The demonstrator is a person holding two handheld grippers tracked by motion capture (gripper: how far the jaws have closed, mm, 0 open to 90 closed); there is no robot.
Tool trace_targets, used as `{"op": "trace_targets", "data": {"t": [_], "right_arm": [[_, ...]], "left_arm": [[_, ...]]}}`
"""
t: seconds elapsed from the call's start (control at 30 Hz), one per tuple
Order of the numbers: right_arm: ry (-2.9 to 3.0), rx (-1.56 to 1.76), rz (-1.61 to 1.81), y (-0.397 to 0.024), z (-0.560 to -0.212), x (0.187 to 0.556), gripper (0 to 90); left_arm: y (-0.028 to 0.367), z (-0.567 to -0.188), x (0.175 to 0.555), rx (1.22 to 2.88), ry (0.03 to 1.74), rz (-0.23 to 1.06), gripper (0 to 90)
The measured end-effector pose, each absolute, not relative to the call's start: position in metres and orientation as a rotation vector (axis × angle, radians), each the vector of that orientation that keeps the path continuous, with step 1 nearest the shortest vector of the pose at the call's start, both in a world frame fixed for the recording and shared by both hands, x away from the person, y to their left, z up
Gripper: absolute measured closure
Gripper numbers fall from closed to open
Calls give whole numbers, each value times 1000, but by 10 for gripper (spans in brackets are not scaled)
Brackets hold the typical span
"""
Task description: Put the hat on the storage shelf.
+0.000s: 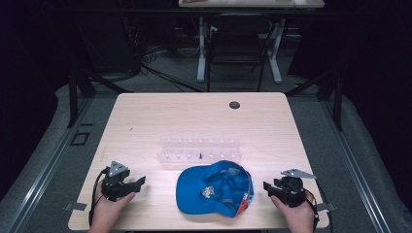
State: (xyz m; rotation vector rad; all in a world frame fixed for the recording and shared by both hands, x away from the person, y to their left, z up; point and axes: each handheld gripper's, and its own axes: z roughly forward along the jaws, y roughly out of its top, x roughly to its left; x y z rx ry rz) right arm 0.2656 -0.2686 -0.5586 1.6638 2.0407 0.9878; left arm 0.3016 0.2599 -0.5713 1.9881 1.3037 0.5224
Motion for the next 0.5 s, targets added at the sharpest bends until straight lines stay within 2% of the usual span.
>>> {"op": "trace_targets", "data": {"t": [0.5], "right_arm": [[2071, 1717, 1054, -263, -555, 266, 527]], "left_arm": [[256, -570, 299, 2013, 1278, 514, 332]]}}
